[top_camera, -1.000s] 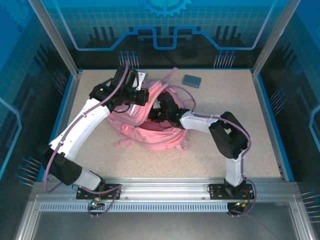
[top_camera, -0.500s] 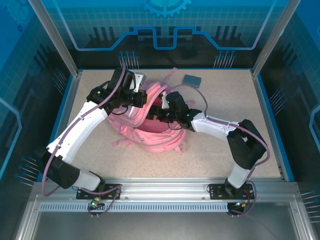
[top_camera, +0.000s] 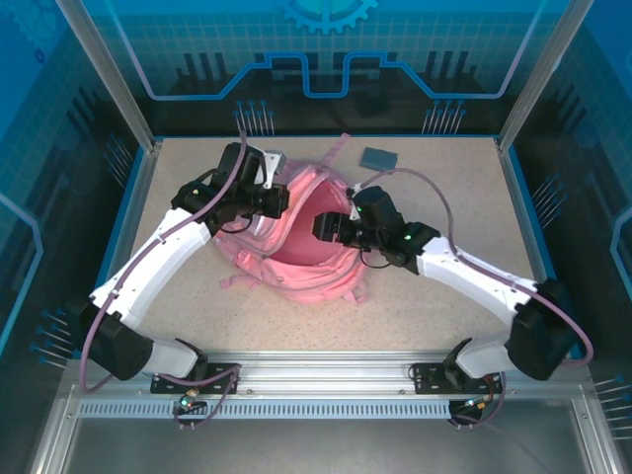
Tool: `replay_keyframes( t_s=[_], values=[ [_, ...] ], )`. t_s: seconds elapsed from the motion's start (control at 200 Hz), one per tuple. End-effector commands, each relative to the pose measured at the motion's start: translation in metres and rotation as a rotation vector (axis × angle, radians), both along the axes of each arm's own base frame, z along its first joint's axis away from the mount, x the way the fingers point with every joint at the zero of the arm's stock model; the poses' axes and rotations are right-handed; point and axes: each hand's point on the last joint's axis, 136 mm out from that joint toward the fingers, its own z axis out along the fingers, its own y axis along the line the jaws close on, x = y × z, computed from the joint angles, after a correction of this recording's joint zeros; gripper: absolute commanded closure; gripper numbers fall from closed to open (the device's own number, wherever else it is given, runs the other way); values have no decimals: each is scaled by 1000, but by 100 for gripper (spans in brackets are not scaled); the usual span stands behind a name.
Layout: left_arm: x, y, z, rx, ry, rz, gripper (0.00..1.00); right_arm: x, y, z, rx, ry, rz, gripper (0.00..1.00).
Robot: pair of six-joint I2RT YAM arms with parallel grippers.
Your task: Pack the student bag
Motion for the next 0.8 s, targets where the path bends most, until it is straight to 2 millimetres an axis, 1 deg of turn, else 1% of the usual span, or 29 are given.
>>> replay_keyframes(
  t_s=[0.0,0.105,0.18,0.27,0.41,0.485,0.54,0.65,0.73,0.795],
  values=[
    [8,-14,31,-133,-101,-34,100,-2,-45,-5,-170,-7,-104,17],
    [6,-35,14,-181,-42,-94,100,-2,-69,1,-225,-20,-165,14],
    [9,-46,1,-192,-2,-93,100,-3,-80,3,-244,-26,-193,12],
    [18,-57,-11,-226,36,-74,100,-2,-82,2,-250,-26,-196,11],
    [31,-77,-26,-248,77,-73,100,-3,-78,-7,-249,5,-182,11],
    [34,-83,-37,-243,106,-77,96,-5,-78,-10,-251,16,-181,11],
    [34,-86,-45,-246,132,-79,89,-6,-79,-12,-252,20,-183,11],
    [30,-83,-57,-234,173,-57,64,-9,-81,-14,-263,23,-175,11],
    [26,-72,-57,-235,174,-13,49,-12,-79,-17,-278,29,-159,12],
    [24,-54,-57,-258,168,45,38,-17,-74,-20,-311,31,-152,13]
  ],
)
